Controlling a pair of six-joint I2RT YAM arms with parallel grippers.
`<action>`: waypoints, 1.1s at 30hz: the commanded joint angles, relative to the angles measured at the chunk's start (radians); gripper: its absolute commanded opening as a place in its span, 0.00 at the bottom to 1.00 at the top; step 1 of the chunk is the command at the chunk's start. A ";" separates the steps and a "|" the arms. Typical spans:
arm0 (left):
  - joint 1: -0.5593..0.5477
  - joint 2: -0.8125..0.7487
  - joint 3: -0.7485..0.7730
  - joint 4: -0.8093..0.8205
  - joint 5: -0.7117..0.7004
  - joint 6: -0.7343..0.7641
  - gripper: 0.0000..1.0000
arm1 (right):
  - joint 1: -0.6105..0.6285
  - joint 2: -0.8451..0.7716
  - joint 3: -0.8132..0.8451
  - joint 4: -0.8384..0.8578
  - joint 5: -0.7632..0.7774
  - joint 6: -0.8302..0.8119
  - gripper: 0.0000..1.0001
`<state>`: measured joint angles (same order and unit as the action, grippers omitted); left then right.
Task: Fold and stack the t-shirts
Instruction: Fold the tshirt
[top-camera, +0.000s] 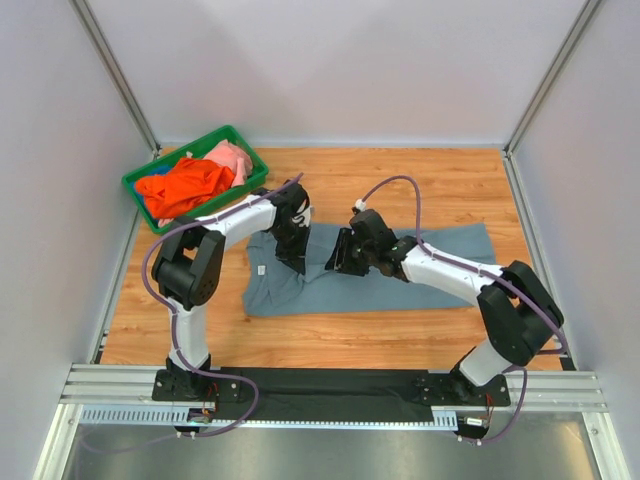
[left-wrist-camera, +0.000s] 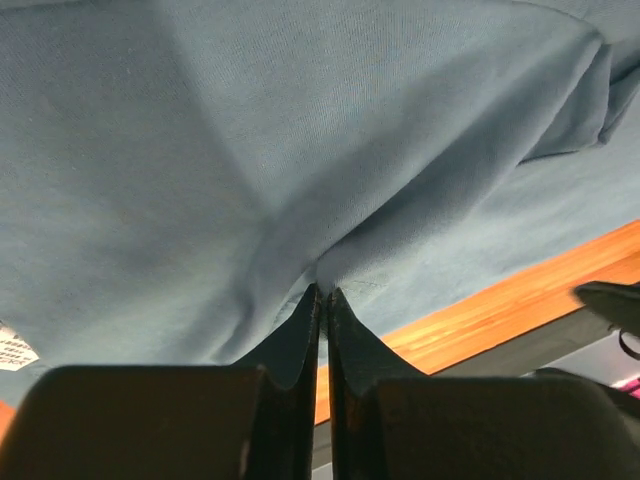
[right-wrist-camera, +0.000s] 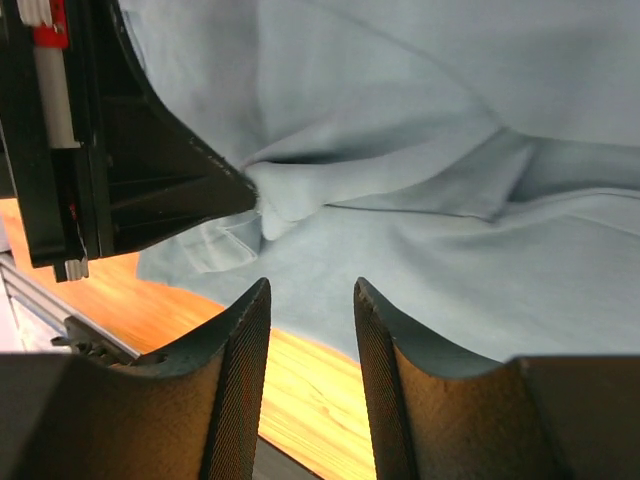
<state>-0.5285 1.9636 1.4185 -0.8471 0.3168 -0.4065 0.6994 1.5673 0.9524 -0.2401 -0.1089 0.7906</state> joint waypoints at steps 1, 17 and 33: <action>0.002 -0.005 0.007 0.008 0.053 -0.011 0.08 | 0.029 0.055 -0.001 0.107 -0.011 0.058 0.41; 0.056 0.049 0.085 -0.060 0.059 0.000 0.11 | 0.123 0.260 0.163 0.082 0.028 -0.059 0.40; 0.059 0.060 0.074 -0.060 0.067 -0.008 0.13 | 0.153 0.333 0.263 -0.068 0.172 -0.090 0.29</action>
<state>-0.4713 2.0186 1.4715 -0.8986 0.3840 -0.4137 0.8478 1.8866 1.1725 -0.2920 0.0116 0.7185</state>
